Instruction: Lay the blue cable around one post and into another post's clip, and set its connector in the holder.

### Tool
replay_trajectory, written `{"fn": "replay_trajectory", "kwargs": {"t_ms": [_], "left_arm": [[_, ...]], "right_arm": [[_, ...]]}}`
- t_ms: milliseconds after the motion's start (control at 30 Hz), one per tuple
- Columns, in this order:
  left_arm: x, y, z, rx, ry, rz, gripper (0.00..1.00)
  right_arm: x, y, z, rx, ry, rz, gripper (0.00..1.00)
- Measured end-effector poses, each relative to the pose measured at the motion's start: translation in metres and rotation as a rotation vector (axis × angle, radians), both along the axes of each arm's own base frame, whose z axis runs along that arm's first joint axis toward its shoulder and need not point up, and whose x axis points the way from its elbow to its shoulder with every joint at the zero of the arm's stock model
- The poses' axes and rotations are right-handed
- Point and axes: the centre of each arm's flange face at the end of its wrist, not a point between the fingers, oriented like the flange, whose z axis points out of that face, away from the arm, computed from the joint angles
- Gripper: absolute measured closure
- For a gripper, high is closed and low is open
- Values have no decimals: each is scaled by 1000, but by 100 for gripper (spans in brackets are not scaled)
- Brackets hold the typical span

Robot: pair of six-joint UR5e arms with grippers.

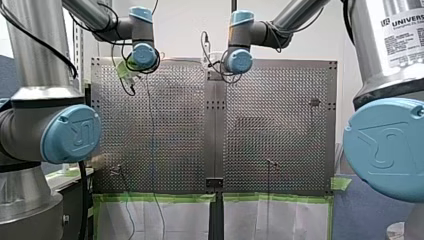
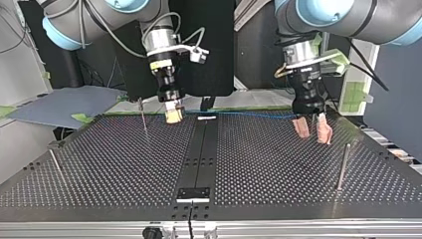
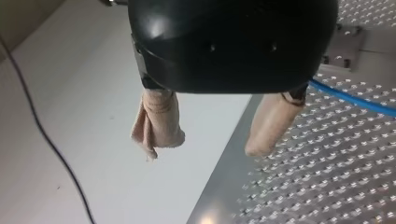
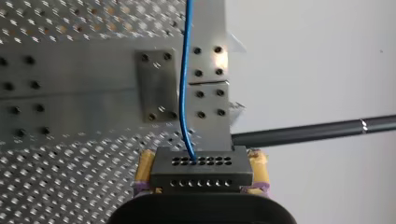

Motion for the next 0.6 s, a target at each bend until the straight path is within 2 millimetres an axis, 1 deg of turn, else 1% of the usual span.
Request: {"fn": "replay_trajectory", "kwargs": {"t_ms": [233, 467, 600], "left_arm": [[9, 20, 7, -7, -8, 0, 0], [17, 39, 16, -24, -36, 3, 0], [24, 52, 22, -31, -52, 1, 0]], "right_arm": [[12, 0, -10, -2, 7, 23, 100], [34, -1, -22, 7, 37, 51, 100], [43, 3, -20, -4, 31, 65, 100]]}}
